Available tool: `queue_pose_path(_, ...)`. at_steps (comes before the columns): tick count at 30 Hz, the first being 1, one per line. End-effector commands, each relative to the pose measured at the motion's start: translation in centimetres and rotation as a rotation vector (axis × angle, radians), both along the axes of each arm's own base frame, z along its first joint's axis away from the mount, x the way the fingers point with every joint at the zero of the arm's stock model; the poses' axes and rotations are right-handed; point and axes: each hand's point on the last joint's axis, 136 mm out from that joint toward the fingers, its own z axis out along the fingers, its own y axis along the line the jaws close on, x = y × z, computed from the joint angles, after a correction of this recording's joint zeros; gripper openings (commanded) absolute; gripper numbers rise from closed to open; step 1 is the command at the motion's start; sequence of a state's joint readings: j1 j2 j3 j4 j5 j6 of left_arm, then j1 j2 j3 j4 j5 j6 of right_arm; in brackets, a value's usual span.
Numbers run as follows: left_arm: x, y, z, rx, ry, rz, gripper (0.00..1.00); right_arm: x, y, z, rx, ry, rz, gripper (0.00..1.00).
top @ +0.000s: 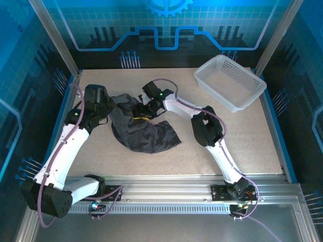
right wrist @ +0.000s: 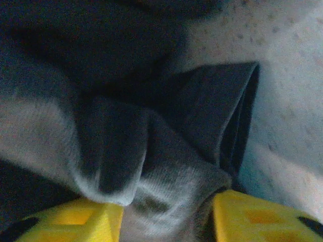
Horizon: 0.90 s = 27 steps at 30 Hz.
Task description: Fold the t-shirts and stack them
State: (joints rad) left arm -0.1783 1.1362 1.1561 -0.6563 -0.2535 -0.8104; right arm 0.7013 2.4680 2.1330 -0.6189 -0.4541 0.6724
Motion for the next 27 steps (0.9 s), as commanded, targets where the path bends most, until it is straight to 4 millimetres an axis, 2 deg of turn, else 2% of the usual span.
queue_pose_path(1,1.6,-0.7,2.5,-0.030,-0.067,-0.040,0.00,0.0,-0.6,-1.8,-0.043,0.070,-0.015,0.17)
queue_pose_path(2,2.3,-1.1,3.0,-0.044,-0.082,-0.060,0.00,1.2,-1.4,-0.8,-0.055,0.033,-0.053,0.04)
queue_pose_path(3,2.9,-1.6,3.4,-0.059,-0.092,-0.081,0.00,2.3,-2.4,0.4,-0.059,0.001,-0.093,0.00)
queue_pose_path(6,6.0,-3.7,5.6,-0.131,-0.144,-0.171,0.00,6.0,-6.5,6.5,-0.028,-0.110,-0.242,0.00)
queue_pose_path(8,8.8,-5.4,7.5,-0.198,-0.185,-0.233,0.00,8.3,-10.1,12.1,0.004,-0.210,-0.336,0.00)
queue_pose_path(11,13.1,-7.9,11.4,-0.283,-0.270,-0.323,0.00,10.7,-15.1,19.1,0.045,-0.304,-0.442,0.00)
queue_pose_path(13,15.8,-9.4,15.1,-0.342,-0.352,-0.376,0.00,11.6,-18.2,23.5,0.047,-0.380,-0.497,0.00)
queue_pose_path(16,18.4,-10.7,21.4,-0.408,-0.494,-0.431,0.00,11.3,-21.6,30.5,0.056,-0.526,-0.554,0.00)
queue_pose_path(19,18.8,-10.2,27.1,-0.423,-0.621,-0.440,0.00,9.3,-22.2,34.7,0.078,-0.609,-0.557,0.00)
queue_pose_path(21,18.4,-9.1,29.5,-0.430,-0.680,-0.431,0.00,7.4,-21.2,35.9,0.073,-0.643,-0.531,0.00)
queue_pose_path(22,18.0,-8.5,30.2,-0.426,-0.701,-0.423,0.00,6.0,-19.9,36.2,0.068,-0.667,-0.497,0.00)
queue_pose_path(24,17.1,-7.0,30.4,-0.399,-0.703,-0.397,0.00,3.6,-17.3,35.3,0.042,-0.685,-0.429,0.00)
queue_pose_path(25,16.7,-6.3,29.6,-0.378,-0.683,-0.376,0.00,1.9,-15.3,33.8,0.025,-0.682,-0.379,0.00)
queue_pose_path(27,16.2,-4.6,25.9,-0.332,-0.594,-0.312,0.00,-0.8,-11.8,30.3,0.039,-0.620,-0.294,0.03)
